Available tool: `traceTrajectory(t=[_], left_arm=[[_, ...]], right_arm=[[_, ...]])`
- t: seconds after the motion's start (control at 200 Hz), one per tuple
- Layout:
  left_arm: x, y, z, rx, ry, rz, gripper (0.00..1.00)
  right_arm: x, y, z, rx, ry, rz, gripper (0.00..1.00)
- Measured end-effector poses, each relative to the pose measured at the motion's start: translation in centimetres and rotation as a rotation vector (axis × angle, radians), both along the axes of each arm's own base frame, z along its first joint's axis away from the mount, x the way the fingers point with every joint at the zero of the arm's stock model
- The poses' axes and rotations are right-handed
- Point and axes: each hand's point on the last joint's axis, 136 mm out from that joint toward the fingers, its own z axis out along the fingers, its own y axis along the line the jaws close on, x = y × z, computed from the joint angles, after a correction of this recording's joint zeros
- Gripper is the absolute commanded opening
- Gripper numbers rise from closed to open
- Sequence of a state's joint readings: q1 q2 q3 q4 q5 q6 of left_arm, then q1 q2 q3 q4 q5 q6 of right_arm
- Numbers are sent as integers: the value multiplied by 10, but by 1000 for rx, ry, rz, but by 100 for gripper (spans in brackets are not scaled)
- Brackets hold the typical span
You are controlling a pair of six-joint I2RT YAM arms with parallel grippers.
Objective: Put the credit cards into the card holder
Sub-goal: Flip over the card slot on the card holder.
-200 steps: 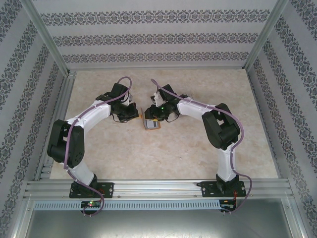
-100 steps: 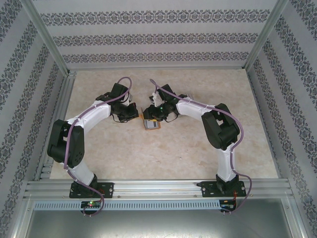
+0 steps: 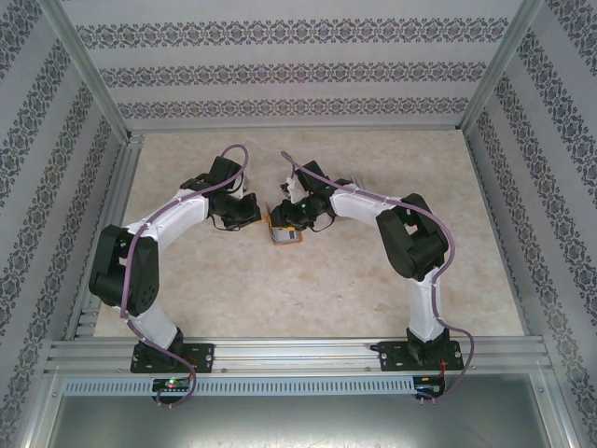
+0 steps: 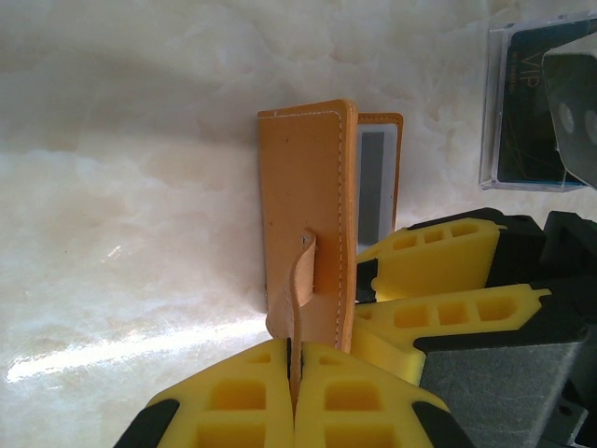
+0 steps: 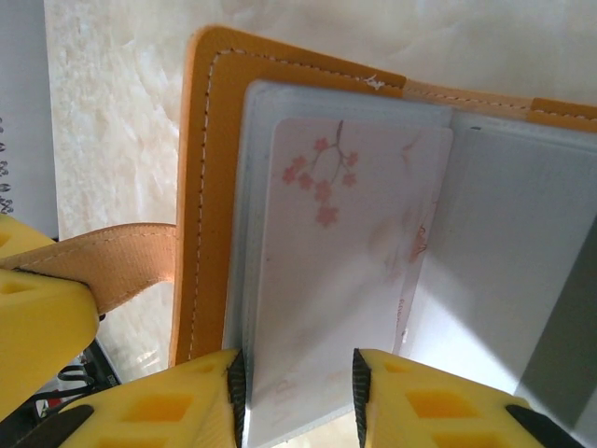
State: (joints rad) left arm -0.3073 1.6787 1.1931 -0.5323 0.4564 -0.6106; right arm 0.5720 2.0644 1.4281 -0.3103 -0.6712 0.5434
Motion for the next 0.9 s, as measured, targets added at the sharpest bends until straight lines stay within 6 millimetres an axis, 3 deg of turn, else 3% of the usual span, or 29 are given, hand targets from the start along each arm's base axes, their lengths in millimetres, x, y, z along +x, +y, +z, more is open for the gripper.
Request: traceTrajectory(t=[0.47,0.704,0.899], left_arm=[[-1,1,-4,7,6,2,0],[-7,10,-21,40,36,20,0],[-14,29,-40,64,78,62,0]], right_arm=[[0,0,1,7,2,2,23],[2,-4,3,14,9,-4,20],[1,-8,-1,4,22,-11,20]])
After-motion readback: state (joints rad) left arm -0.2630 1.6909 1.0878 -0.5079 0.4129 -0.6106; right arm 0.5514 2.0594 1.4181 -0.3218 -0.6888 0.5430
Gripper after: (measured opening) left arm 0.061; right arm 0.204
